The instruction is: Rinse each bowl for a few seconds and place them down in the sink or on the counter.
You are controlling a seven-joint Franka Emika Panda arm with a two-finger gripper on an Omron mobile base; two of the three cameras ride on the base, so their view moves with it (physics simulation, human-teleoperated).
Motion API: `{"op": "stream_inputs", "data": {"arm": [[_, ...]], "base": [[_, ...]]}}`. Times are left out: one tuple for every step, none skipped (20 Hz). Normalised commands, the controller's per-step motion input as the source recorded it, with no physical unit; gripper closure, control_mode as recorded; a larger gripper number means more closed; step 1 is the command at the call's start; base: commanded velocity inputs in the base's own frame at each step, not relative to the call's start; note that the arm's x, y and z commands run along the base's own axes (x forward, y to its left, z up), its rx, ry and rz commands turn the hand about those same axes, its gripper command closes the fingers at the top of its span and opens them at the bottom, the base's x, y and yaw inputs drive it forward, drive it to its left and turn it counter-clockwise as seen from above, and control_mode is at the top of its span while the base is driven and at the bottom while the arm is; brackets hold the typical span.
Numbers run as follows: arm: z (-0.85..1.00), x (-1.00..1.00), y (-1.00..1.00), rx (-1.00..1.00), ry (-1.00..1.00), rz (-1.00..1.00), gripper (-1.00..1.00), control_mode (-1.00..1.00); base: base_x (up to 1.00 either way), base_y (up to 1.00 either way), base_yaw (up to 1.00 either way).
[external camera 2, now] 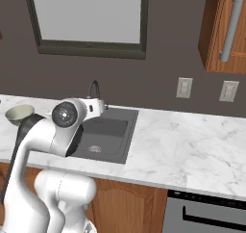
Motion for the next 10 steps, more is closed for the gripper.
{"op": "stream_inputs", "data": {"arm": [[0.00,0.11,-0.08,0.00,-0.19,0.06,-1.00,-1.00],[0.00,0.12,-0.07,0.00,-0.18,0.06,-1.00,-1.00],[0.00,0.11,-0.05,0.00,-0.19,0.06,-1.00,-1.00],[-0.02,0.11,-0.03,0.00,-0.19,0.07,-1.00,-1.00],[-0.06,0.10,-0.01,0.00,-0.19,0.07,-1.00,-1.00],[-0.10,0.10,0.00,0.00,-0.18,0.07,-1.00,-1.00],[-0.11,0.12,0.00,0.00,-0.18,0.07,-1.00,-1.00],[-0.15,0.11,0.00,0.00,-0.18,0.08,-1.00,-1.00],[-0.16,0.14,0.00,0.00,-0.18,0.08,-1.00,-1.00],[-0.18,0.16,0.00,0.00,-0.17,0.07,-1.00,-1.00]], "base": [[0.00,0.00,0.00],[0.00,0.00,0.00],[0.00,0.00,0.00],[0.00,0.00,0.00],[0.00,0.00,0.00],[0.00,0.00,0.00],[0.00,0.00,0.00],[0.00,0.00,0.00],[0.00,0.00,0.00],[0.00,0.00,0.00]]}}
